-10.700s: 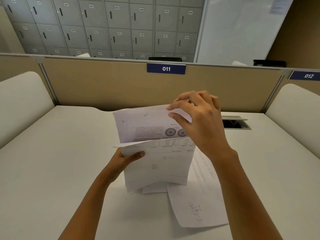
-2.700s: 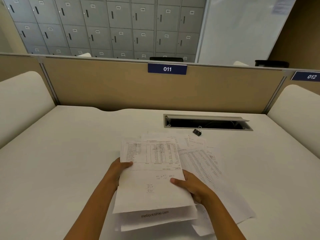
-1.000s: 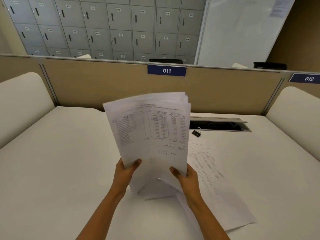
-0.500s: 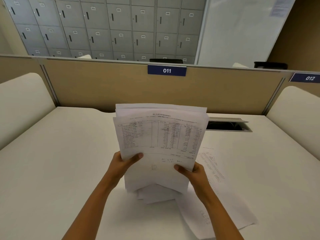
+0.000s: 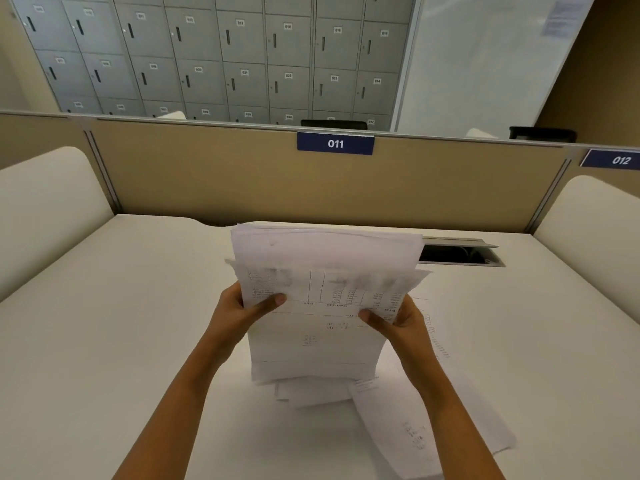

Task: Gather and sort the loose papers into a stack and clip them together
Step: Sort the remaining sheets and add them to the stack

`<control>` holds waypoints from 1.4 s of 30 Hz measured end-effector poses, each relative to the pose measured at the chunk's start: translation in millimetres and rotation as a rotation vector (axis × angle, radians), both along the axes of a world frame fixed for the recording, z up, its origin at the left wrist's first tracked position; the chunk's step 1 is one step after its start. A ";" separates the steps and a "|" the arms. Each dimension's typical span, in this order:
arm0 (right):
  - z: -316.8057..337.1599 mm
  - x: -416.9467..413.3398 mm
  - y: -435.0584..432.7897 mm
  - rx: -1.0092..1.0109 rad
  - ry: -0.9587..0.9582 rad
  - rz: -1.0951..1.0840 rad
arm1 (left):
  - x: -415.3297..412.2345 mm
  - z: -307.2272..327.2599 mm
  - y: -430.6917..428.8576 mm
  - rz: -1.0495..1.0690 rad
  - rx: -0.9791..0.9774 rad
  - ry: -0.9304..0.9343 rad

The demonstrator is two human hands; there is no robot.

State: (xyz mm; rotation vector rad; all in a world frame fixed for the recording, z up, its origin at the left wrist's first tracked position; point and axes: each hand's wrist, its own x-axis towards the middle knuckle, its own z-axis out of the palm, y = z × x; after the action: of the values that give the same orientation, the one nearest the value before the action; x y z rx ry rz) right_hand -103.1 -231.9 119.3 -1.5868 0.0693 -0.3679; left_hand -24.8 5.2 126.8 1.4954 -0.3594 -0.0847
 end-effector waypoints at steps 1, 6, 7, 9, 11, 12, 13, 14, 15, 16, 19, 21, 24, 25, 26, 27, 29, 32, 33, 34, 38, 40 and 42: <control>7.3 -0.9 0.9 -0.032 -0.052 -0.026 | 0.8 0.2 1.1 -0.006 0.002 -0.003; 50.0 -9.8 11.0 -0.221 -0.388 -0.304 | -1.5 0.6 2.0 -0.030 0.030 0.004; 58.1 -10.9 14.3 -0.288 -0.443 -0.352 | -1.8 1.3 0.7 -0.042 0.029 0.018; 72.7 -11.9 24.4 -0.459 -0.518 -0.421 | -2.6 4.6 -1.2 -0.068 0.027 0.034; 83.8 -9.0 33.1 -0.638 -0.566 -0.487 | -3.5 7.5 -0.7 -0.089 0.022 0.031; 87.5 -6.4 36.5 -0.748 -0.591 -0.523 | -3.9 8.3 -0.1 -0.086 0.025 0.035; 89.6 -3.7 39.0 -0.869 -0.616 -0.558 | -3.3 7.6 0.1 -0.082 0.028 0.038; 90.8 -1.1 41.8 -0.988 -0.641 -0.586 | -3.4 7.3 0.5 -0.077 0.030 0.038; 91.3 1.2 44.7 -1.099 -0.667 -0.604 | -2.9 6.9 0.7 -0.074 0.035 0.036; 91.2 3.8 48.1 -1.194 -0.686 -0.604 | -3.2 6.8 1.0 -0.071 0.041 0.036; 92.3 9.9 62.2 -1.428 -0.668 -0.561 | -3.8 7.2 1.1 -0.072 0.049 0.031; 90.5 13.5 71.1 -1.554 -0.613 -0.505 | -5.5 8.3 1.0 -0.081 0.046 0.026; 90.2 14.8 79.8 -1.616 -0.544 -0.433 | -7.9 10.1 1.0 -0.090 0.048 0.018; 91.8 14.2 81.5 -1.598 -0.532 -0.426 | -8.0 10.5 0.9 -0.091 0.054 0.017; 93.7 13.6 82.8 -1.578 -0.529 -0.416 | -8.7 11.3 0.9 -0.094 0.056 0.014; 95.2 13.0 83.8 -1.566 -0.534 -0.399 | -8.8 11.9 0.8 -0.101 0.052 0.009; 96.9 10.9 84.3 -1.541 -0.547 -0.344 | -9.4 13.6 -0.5 -0.111 0.032 -0.003; 101.0 8.0 83.3 -1.469 -0.576 -0.285 | -9.5 15.5 -3.0 -0.107 0.013 -0.008; 102.7 7.6 82.4 -1.449 -0.587 -0.275 | -9.6 15.9 -3.7 -0.107 0.013 -0.008; 104.4 7.9 81.4 -1.434 -0.596 -0.265 | -9.6 15.8 -4.3 -0.104 0.013 -0.005; 115.6 8.0 68.9 -1.387 -0.581 -0.227 | -9.3 13.5 -5.6 -0.074 -0.019 -0.003; 127.3 3.7 53.4 -1.365 -0.489 -0.224 | -9.7 12.3 -5.6 -0.051 -0.048 0.003; 138.2 -2.3 32.8 -1.321 -0.346 -0.251 | -9.4 12.3 -4.8 -0.016 -0.085 0.006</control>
State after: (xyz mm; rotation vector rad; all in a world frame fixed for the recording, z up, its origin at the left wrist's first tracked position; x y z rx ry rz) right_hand -105.4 -199.1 257.5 -2.7855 -0.3100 -1.0075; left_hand -34.2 0.5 139.2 1.4080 -0.3659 -0.0857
